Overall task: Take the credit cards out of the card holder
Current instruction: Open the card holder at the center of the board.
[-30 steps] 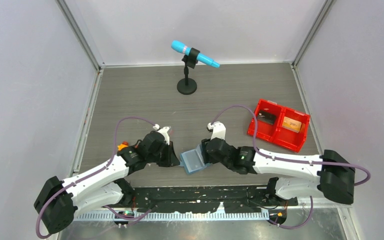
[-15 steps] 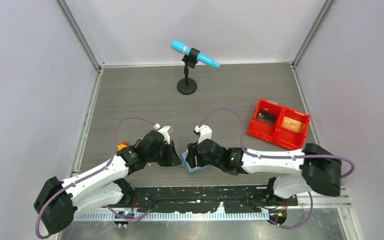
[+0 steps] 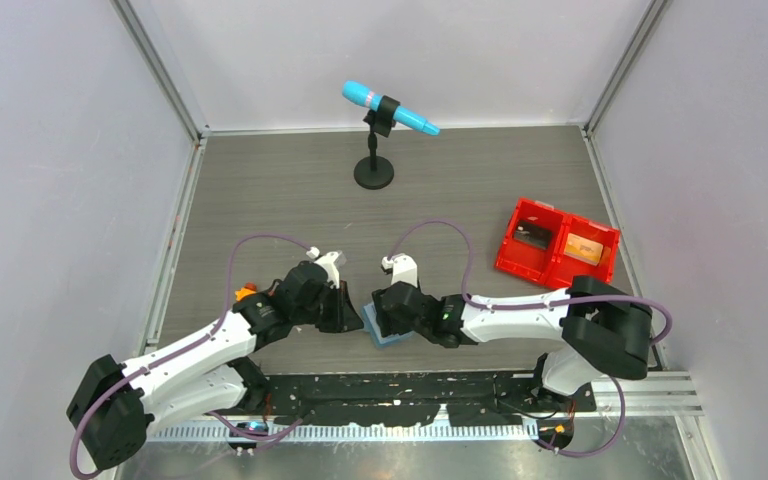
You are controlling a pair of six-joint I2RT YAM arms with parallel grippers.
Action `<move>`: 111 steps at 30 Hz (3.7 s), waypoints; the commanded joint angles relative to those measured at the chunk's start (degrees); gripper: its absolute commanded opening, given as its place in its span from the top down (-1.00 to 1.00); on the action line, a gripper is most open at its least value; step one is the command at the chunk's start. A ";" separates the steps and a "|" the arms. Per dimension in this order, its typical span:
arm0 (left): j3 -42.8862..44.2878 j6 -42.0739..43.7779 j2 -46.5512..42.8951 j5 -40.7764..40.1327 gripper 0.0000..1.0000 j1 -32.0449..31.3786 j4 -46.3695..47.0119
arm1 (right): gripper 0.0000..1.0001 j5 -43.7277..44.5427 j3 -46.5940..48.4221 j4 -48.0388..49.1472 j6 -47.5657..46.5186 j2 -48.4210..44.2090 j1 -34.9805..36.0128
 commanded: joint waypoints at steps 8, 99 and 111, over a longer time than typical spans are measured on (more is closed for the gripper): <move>1.05 0.05 -1.10 -0.30 1.00 -0.06 1.74 | -0.21 5.37 1.92 -1.90 -0.82 0.89 0.24; -0.15 -0.16 3.32 -3.90 0.96 -0.02 1.94 | 0.80 24.49 10.42 -24.20 -5.50 5.93 3.14; 2.70 -4.03 -3.36 -3.22 0.52 -0.08 3.81 | 0.79 21.87 7.93 -20.54 -4.46 6.29 3.14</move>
